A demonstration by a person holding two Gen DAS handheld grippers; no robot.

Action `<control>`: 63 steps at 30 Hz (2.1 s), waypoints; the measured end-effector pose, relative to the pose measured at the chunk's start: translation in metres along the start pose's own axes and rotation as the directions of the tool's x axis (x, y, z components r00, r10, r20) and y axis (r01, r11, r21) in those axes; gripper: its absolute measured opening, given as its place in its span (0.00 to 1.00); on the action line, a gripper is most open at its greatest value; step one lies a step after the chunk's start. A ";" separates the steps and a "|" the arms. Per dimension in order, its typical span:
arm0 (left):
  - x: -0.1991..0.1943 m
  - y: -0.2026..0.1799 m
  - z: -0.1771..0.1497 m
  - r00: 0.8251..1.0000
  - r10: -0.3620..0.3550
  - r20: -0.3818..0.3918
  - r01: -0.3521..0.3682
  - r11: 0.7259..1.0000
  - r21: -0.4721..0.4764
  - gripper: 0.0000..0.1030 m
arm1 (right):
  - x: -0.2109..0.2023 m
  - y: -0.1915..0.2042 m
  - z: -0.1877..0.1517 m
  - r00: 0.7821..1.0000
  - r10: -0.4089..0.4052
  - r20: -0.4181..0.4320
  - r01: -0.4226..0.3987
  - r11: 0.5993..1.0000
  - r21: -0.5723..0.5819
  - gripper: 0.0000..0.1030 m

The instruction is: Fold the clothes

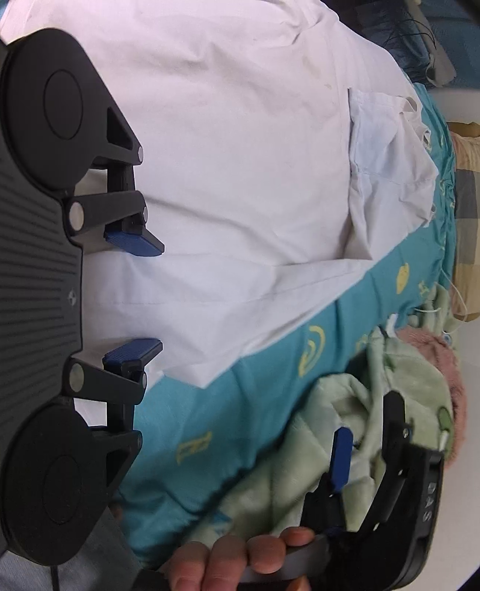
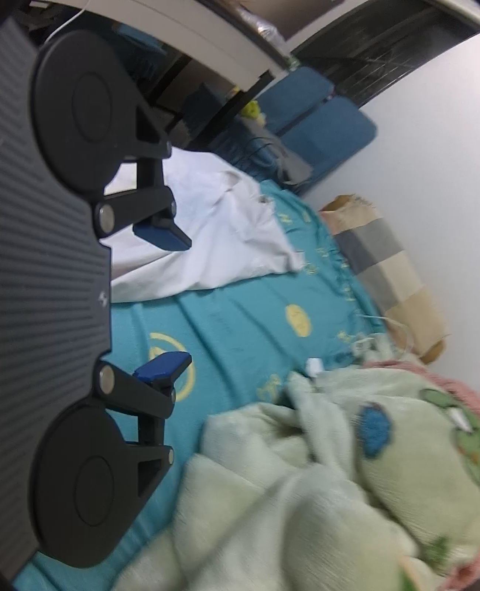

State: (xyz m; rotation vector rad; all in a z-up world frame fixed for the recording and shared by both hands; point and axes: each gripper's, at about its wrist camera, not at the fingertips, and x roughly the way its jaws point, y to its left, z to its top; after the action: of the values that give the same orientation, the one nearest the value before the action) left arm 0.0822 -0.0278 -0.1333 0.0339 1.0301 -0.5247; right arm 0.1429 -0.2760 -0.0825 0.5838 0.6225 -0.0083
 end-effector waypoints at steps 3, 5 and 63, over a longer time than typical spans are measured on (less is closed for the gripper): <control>0.001 0.006 0.001 1.000 0.000 -0.017 -0.001 0.999 -0.045 0.51 | 0.016 0.002 -0.006 0.998 0.010 -0.057 -0.010 1.000 0.009 0.62; 0.000 0.012 0.001 0.999 -0.021 -0.031 0.018 0.996 -0.086 0.51 | 0.020 0.003 -0.009 0.997 0.020 -0.068 -0.019 1.000 0.010 0.62; -0.099 0.404 0.067 0.923 0.189 0.335 0.280 0.267 -0.922 0.92 | 0.030 0.047 -0.044 0.993 0.047 -0.107 -0.065 0.983 -0.172 0.62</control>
State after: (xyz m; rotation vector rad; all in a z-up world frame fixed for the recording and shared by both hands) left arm 0.2704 0.3483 -0.1033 -1.2192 0.7972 0.1642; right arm 0.1516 -0.2094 -0.1039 0.4328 0.6988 0.1296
